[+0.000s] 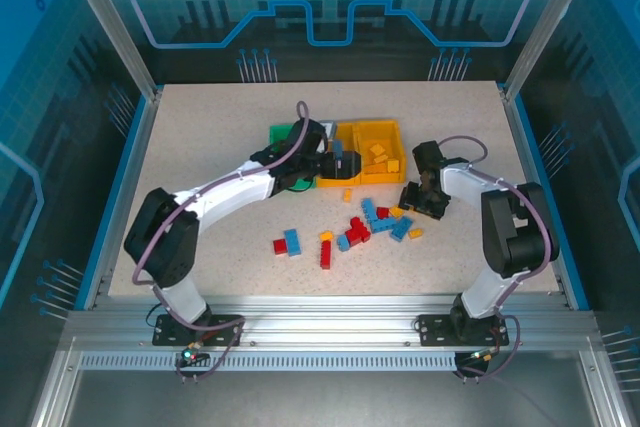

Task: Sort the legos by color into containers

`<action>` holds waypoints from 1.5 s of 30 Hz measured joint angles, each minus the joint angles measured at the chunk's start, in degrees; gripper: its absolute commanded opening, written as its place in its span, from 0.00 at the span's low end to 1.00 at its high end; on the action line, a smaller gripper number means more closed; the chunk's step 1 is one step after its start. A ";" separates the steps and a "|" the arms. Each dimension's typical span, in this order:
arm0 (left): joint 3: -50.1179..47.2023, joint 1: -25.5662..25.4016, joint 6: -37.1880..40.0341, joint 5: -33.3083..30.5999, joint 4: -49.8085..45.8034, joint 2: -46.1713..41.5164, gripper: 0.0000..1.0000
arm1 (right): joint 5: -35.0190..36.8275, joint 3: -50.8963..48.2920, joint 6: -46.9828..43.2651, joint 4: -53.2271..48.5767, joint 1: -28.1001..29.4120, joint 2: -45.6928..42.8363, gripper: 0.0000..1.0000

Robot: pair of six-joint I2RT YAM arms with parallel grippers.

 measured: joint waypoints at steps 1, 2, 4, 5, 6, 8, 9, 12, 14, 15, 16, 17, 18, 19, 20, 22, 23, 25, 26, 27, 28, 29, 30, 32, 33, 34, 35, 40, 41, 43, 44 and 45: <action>-1.22 0.26 0.00 -0.28 -0.02 -0.98 0.99 | 0.13 0.15 0.00 -0.17 0.00 0.04 0.57; -2.69 0.57 0.00 -0.63 0.02 -2.16 0.99 | 0.37 0.31 -0.02 -0.26 0.00 0.22 0.54; -4.85 1.09 0.00 -1.46 -0.26 -4.07 0.99 | 0.94 1.01 -0.13 -1.07 -0.04 0.98 0.49; -5.97 1.29 0.00 -1.92 -0.24 -5.11 0.99 | 1.31 1.44 -0.26 -1.64 -0.07 1.42 0.46; -7.48 1.49 -0.07 -2.56 -0.24 -6.58 0.99 | 1.73 1.79 -0.46 -2.25 -0.13 1.84 0.43; -10.40 2.05 -0.92 -3.43 -0.26 -9.60 0.99 | 2.08 2.08 -0.04 -2.82 -0.48 2.12 0.41; -12.15 2.49 -1.49 -3.78 -0.22 -11.47 0.99 | 1.88 2.08 0.11 -2.84 -0.74 2.10 0.40; -16.52 3.69 -2.19 -5.11 -0.13 -16.72 0.99 | 1.75 2.14 0.15 -3.21 -0.90 2.08 0.40; -18.45 4.63 -2.56 -5.66 -0.39 -19.43 0.99 | 1.73 2.29 0.04 -3.43 -0.90 2.05 0.37; -18.56 5.11 -2.58 -5.66 -0.87 -20.04 0.99 | 1.68 2.49 0.00 -3.65 -0.90 2.03 0.37; -18.53 5.55 -2.56 -5.68 -0.98 -20.35 0.99 | 1.60 2.64 0.00 -3.78 -0.90 2.03 0.36; -18.49 5.97 -2.54 -5.73 -1.11 -20.57 0.99 | 1.53 2.82 0.00 -3.82 -0.92 2.03 0.35; -18.49 6.34 -2.51 -5.79 -1.33 -20.65 0.99 | 1.55 3.13 -0.02 -3.80 -0.92 2.05 0.34; -18.49 6.56 -2.51 -5.95 -1.55 -20.65 0.99 | 1.55 3.37 -0.02 -3.82 -0.92 2.05 0.34; -18.49 6.60 -2.51 -6.01 -1.86 -20.65 0.99 | 1.53 3.78 0.00 -3.85 -0.92 2.05 0.34; -18.49 6.60 -2.54 -6.10 -2.03 -20.65 0.99 | 1.53 4.48 0.00 -3.91 -0.90 1.79 0.34; -18.56 6.60 -2.54 -6.10 -2.01 -20.65 0.99 | 1.51 4.83 0.00 -4.22 -0.85 1.33 0.34; -19.30 6.60 -2.58 -6.10 -1.79 -20.85 0.99 | 1.46 5.64 0.00 -4.96 -0.74 -0.04 0.34; -19.78 6.60 -2.58 -6.10 -1.81 -20.90 0.99 | 1.46 6.14 0.00 -5.11 -0.74 -0.85 0.34; -20.13 6.60 -2.58 -6.10 -1.97 -20.90 0.99 | 1.49 6.67 0.02 -5.18 -0.74 -1.60 0.34; -20.68 6.60 -2.78 -6.12 -1.88 -20.92 0.99 | 1.42 7.34 -0.04 -5.44 -0.68 -2.08 0.34; -21.75 6.60 -2.99 -6.14 -1.51 -21.24 0.99 | 1.31 9.68 -0.31 -7.58 -0.39 -2.12 0.34; -23.04 6.60 -3.19 -6.14 -1.70 -21.53 0.99 | 0.94 12.33 -0.52 -8.24 -0.07 -2.12 0.34; -25.07 6.60 -3.85 -6.08 -2.05 -21.55 0.99 | -0.04 18.91 -1.14 -9.09 0.66 -1.51 0.35; -25.83 6.60 -4.11 -6.01 -2.47 -21.42 0.99 | -0.85 23.10 -1.44 -9.25 0.92 -0.57 0.35; -26.36 6.54 -4.37 -5.86 -2.71 -21.16 0.99 | -1.55 26.97 -1.66 -9.09 1.14 0.66 0.35; -26.60 6.47 -4.48 -5.66 -2.91 -20.72 0.99 | -2.45 31.65 -1.99 -9.25 1.38 2.69 0.35; -26.60 3.82 -4.44 -5.49 -2.84 -16.83 0.99 | -4.17 48.02 -2.82 -10.10 2.49 14.64 0.37; -26.36 2.89 -4.42 -5.46 -2.91 -15.91 0.99 | -4.22 50.25 -2.97 -10.73 2.69 17.46 0.38; -25.05 0.96 -4.22 -5.46 -3.02 -13.64 0.99 | -4.28 52.59 -3.06 -12.09 2.86 21.57 0.39; -23.78 0.11 -4.04 -5.44 -3.13 -12.15 0.99 | -4.26 53.20 -3.04 -12.83 2.86 23.34 0.40; -22.38 -0.61 -3.85 -5.42 -3.13 -10.73 0.98 | -4.13 53.51 -3.04 -13.62 2.86 24.79 0.43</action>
